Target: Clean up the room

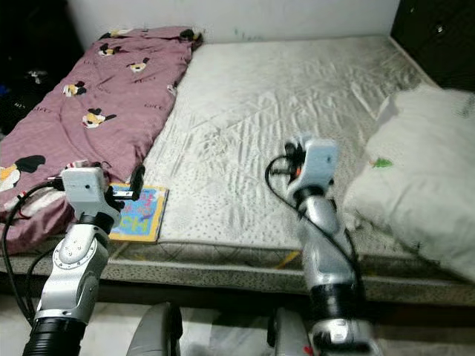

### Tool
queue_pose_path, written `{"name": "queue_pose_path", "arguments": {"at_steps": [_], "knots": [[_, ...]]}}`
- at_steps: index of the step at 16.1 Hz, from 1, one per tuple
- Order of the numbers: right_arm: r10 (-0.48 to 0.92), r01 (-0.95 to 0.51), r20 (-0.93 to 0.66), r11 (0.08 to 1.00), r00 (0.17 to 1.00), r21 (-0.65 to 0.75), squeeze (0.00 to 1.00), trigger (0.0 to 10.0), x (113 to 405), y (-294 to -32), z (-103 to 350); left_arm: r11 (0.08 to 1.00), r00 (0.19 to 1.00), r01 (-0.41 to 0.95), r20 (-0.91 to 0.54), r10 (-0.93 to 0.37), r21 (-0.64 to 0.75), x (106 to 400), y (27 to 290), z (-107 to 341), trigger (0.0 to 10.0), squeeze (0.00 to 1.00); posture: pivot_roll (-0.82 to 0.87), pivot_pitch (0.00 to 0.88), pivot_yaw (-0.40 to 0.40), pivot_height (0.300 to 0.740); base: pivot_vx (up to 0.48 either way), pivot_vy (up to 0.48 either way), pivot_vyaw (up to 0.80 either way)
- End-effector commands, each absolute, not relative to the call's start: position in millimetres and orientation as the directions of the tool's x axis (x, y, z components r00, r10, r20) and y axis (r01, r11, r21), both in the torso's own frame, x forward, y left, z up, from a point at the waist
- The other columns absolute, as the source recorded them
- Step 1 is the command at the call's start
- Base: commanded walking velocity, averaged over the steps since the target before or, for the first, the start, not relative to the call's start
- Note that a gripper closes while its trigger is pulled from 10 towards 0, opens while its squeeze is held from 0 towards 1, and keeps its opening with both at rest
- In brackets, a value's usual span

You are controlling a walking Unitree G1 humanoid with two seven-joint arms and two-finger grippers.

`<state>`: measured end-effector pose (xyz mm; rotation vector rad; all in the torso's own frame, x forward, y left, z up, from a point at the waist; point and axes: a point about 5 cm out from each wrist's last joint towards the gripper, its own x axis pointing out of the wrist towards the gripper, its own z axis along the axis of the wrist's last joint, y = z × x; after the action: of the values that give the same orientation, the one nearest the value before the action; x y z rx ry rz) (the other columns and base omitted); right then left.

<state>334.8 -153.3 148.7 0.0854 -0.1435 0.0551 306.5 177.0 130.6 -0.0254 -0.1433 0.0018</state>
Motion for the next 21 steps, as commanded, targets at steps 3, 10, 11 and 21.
{"name": "queue_pose_path", "arguments": {"at_steps": [3,10,11,21], "knots": [[0.025,-0.032,0.204,0.999,0.979,0.035,0.0,10.0,317.2,-145.4,153.5,0.999,0.988,-0.043,0.148,0.046,-0.026,299.7,185.3,127.5,10.0,0.0,0.01,0.0,0.044,0.688,0.0,0.0,0.0],[-0.046,0.042,0.128,0.999,0.991,0.034,0.0,10.0,304.6,-161.4,137.4,0.999,0.992,-0.052,0.111,0.052,-0.004,290.0,190.0,118.8,10.0,0.0,0.0,0.0,0.071,0.74,0.0,0.0,0.0],[-0.057,0.053,0.106,0.998,0.993,0.036,0.0,10.0,302.5,-163.9,134.2,0.997,0.991,-0.079,0.108,0.078,0.006,288.9,189.9,119.7,10.0,0.0,-0.01,0.0,0.073,0.74,0.0,0.0,0.0],[-0.056,0.056,-0.032,0.998,0.998,0.012,0.0,10.0,287.9,-159.8,109.7,0.986,0.988,-0.156,0.007,0.156,0.062,270.8,191.2,95.3,10.0,0.0,-0.01,0.0,0.042,0.74,0.0,0.0,0.0]]}}
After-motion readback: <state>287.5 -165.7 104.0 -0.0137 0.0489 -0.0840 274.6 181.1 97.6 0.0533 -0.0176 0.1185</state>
